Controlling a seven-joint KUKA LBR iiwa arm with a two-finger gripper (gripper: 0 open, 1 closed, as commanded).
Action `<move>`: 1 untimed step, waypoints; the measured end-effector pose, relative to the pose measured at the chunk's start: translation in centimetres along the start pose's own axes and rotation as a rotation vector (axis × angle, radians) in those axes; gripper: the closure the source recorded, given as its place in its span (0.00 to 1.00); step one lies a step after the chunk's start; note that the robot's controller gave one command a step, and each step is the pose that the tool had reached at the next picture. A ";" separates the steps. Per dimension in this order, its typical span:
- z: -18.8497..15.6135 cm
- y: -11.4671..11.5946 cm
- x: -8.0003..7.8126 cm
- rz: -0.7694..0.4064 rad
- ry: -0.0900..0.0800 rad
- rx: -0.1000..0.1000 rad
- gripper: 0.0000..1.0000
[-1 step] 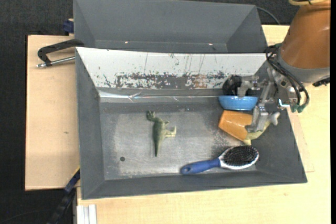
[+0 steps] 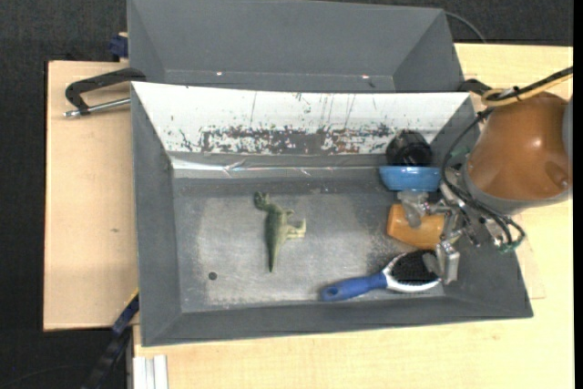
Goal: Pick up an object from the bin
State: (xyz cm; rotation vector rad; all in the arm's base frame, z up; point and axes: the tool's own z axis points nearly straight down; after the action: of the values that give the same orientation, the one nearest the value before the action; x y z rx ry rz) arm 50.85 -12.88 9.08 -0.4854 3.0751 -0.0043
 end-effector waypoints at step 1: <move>-1.3 3.0 0.1 -0.020 0.019 -0.005 0.00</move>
Offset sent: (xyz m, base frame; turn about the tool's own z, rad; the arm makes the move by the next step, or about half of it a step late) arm -0.0132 0.0263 0.0092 -0.0171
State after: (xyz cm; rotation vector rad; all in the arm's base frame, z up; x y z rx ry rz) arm 49.81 -10.03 10.31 -0.5196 3.0893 -0.0017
